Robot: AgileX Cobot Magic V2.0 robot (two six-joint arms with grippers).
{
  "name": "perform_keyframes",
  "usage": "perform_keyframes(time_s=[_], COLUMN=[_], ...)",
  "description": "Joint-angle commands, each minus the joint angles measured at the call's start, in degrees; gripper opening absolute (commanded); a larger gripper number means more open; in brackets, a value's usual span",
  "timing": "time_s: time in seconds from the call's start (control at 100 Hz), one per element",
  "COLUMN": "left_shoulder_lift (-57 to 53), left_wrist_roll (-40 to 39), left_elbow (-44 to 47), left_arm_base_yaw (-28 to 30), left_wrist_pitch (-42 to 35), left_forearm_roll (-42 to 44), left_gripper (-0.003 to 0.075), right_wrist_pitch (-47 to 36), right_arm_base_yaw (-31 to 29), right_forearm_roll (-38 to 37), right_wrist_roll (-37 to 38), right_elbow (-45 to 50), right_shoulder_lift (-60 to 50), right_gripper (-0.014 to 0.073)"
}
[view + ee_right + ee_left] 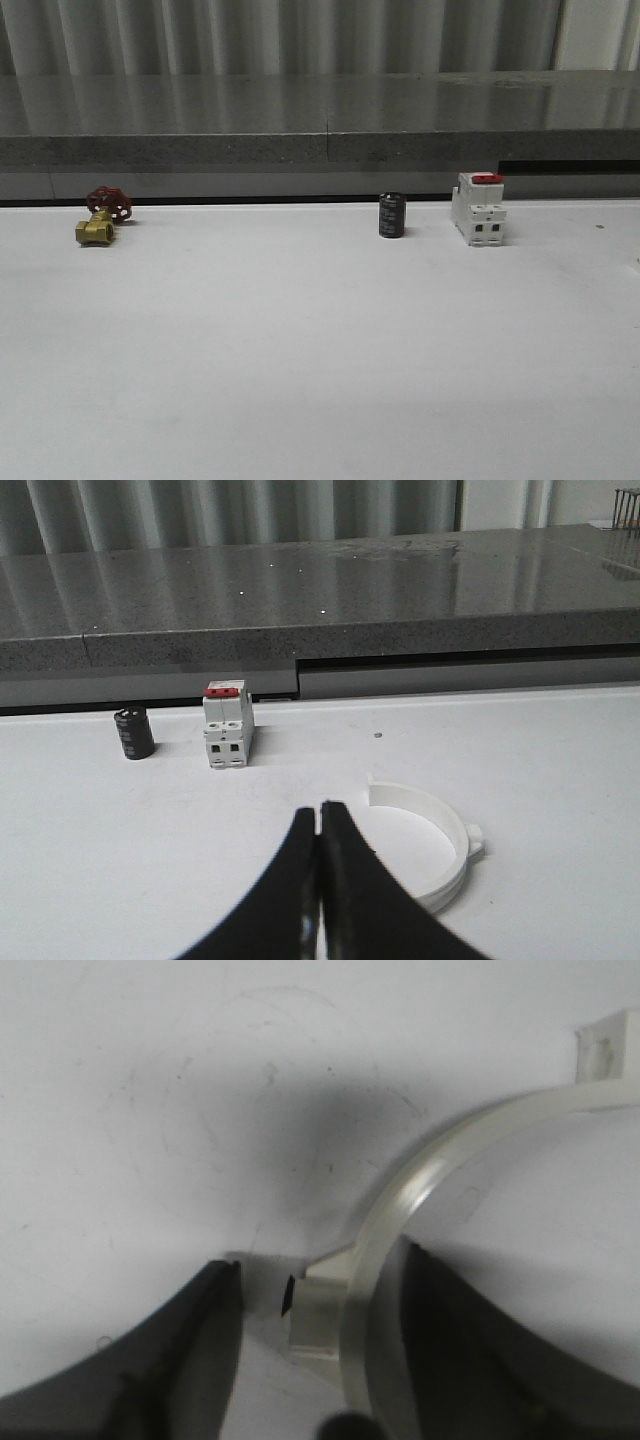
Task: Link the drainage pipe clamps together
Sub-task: 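Grasp the white half-ring clamp at its end with the left gripper, then lift and carry the clamp half forward, lower it onto the table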
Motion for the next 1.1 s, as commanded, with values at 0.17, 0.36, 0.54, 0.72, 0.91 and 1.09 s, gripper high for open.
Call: perform_keyframes(time_s=[0.17,0.36,0.54,0.72,0.91,1.09], left_shoulder_lift=[-4.1,-10.1,-17.1,-18.8,-16.4,-11.8], left_wrist_roll=[-0.1,-2.4,-9.9,-17.7,-25.9,-34.5], left_elbow=[-1.5,-1.5,-1.5,-1.4,-1.4,-1.5], left_arm_base_yaw=[0.1,-2.7,-10.0,-20.9,-33.4,-40.2], left_wrist_pitch=[2.1,5.7,7.7,8.3,4.5,2.2], left_forearm_roll=[-6.3,-8.6,-8.3,-7.9,-4.3,0.2], left_gripper=[0.0068,0.0062,0.0062,0.0062,0.0062,0.0062], right_wrist_pitch=[-4.7,-4.7,-4.7,-4.7,-4.7,-4.7], right_arm_base_yaw=[0.1,0.1,0.1,0.1,0.1,0.1], right_forearm_roll=[0.0,0.0,0.0,0.0,0.0,0.0], right_wrist_roll=[-0.3,-0.3,-0.3,-0.3,-0.3,-0.3], right_elbow=[-1.0,-1.0,-1.0,-1.0,-1.0,-1.0], right_shoulder_lift=[-1.1,-1.1,-1.1,-1.1,-1.1,-1.1], right_gripper=[-0.0067,-0.0067,-0.0067,-0.0067,-0.0067,-0.0067])
